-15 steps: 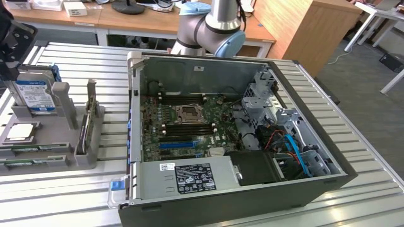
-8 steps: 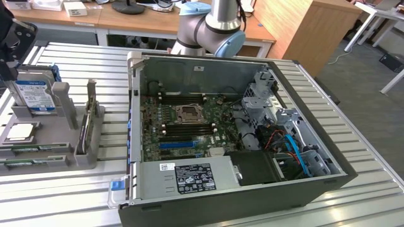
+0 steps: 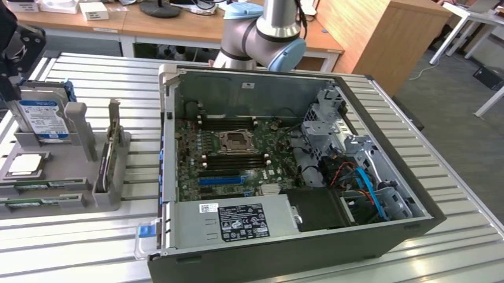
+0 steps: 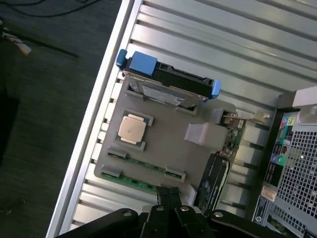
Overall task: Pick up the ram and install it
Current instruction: 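Pick up the ram and move it above insertion slot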
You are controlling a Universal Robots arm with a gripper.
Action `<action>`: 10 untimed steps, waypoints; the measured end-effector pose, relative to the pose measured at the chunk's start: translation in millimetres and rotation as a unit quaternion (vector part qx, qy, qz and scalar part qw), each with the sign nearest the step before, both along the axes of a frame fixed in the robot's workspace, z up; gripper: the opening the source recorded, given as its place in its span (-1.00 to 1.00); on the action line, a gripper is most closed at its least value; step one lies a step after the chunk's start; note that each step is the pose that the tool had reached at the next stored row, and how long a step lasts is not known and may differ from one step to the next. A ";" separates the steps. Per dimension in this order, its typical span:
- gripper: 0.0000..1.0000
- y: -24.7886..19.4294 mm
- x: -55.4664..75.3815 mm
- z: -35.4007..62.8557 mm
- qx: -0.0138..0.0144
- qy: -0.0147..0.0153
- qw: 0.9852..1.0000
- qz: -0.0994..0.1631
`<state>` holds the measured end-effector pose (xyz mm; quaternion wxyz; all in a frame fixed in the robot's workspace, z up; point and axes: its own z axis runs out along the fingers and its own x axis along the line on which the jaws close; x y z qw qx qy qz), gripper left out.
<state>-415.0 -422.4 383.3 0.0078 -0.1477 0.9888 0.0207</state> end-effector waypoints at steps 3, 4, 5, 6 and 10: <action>-0.79 0.0 0.0 -0.1 -0.001 0.000 1.000 0.028; -0.79 0.0 0.0 -0.2 -0.001 0.000 0.999 0.037; -0.79 0.0 0.0 -0.2 -0.001 0.000 0.999 0.046; -0.79 0.0 0.0 -0.2 -0.001 0.000 0.998 0.055; -0.79 0.0 0.0 -0.3 -0.001 0.000 0.996 0.091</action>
